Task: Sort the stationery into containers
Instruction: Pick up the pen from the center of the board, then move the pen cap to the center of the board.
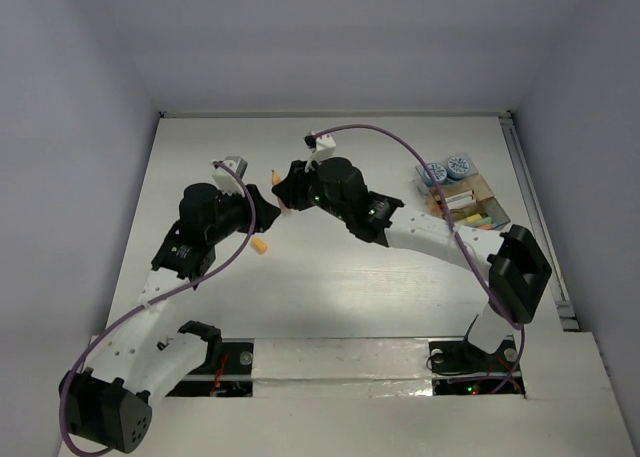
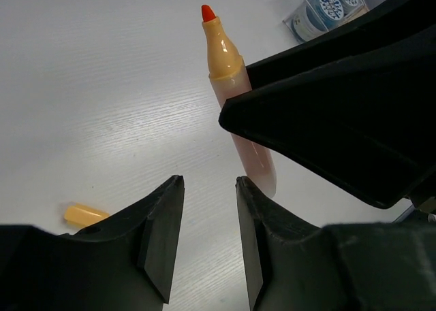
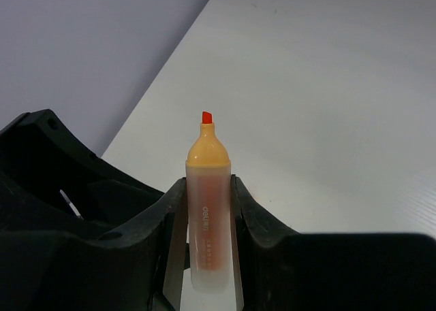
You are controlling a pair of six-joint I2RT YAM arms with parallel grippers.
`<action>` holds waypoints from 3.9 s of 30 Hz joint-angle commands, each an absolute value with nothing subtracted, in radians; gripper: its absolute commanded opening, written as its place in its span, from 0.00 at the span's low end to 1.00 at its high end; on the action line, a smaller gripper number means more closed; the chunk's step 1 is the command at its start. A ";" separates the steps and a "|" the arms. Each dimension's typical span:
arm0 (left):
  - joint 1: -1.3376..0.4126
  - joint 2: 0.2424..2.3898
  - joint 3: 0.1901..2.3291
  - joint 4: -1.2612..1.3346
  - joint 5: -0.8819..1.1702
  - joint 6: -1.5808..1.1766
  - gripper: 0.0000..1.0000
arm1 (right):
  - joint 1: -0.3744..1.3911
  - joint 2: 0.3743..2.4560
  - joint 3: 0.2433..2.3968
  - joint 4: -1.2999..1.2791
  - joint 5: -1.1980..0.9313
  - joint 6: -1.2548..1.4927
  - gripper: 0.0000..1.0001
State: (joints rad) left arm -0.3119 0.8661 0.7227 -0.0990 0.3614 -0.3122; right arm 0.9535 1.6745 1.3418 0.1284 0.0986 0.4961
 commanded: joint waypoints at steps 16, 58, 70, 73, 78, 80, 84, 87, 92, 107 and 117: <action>-0.319 0.816 0.730 0.052 0.483 -0.347 0.41 | 0.988 1.652 1.283 0.322 0.201 0.564 0.00; -0.301 0.693 0.758 -0.032 0.250 -0.325 0.00 | 1.009 1.455 1.055 0.093 -0.046 0.377 0.06; -0.282 0.669 0.756 -0.041 0.229 -0.321 0.00 | 1.048 1.957 1.344 0.028 -0.112 0.322 0.51; -0.282 0.666 0.759 -0.040 0.233 -0.321 0.00 | 1.057 2.046 1.410 0.003 -0.078 0.295 0.52; -0.282 0.661 0.759 -0.040 0.236 -0.321 0.00 | 1.066 2.138 1.492 -0.041 -0.022 0.256 0.52; -0.282 0.661 0.759 -0.040 0.238 -0.321 0.00 | 1.077 2.157 1.511 -0.052 -0.006 0.232 0.52; -0.282 0.661 0.758 -0.038 0.239 -0.322 0.00 | 1.077 2.204 1.555 -0.075 0.064 0.198 0.51; -0.273 0.664 0.758 -0.037 0.242 -0.322 0.00 | 1.086 2.247 1.603 -0.112 0.097 0.172 0.51; -0.273 0.666 0.758 -0.035 0.248 -0.324 0.00 | 1.086 2.283 1.635 -0.110 0.112 0.152 0.49; -0.264 0.683 0.756 -0.031 0.262 -0.328 0.00 | 1.086 2.327 1.692 -0.101 0.071 0.057 0.55; -0.264 0.681 0.755 -0.029 0.268 -0.327 0.00 | 1.086 2.246 1.524 -0.015 0.133 0.071 0.25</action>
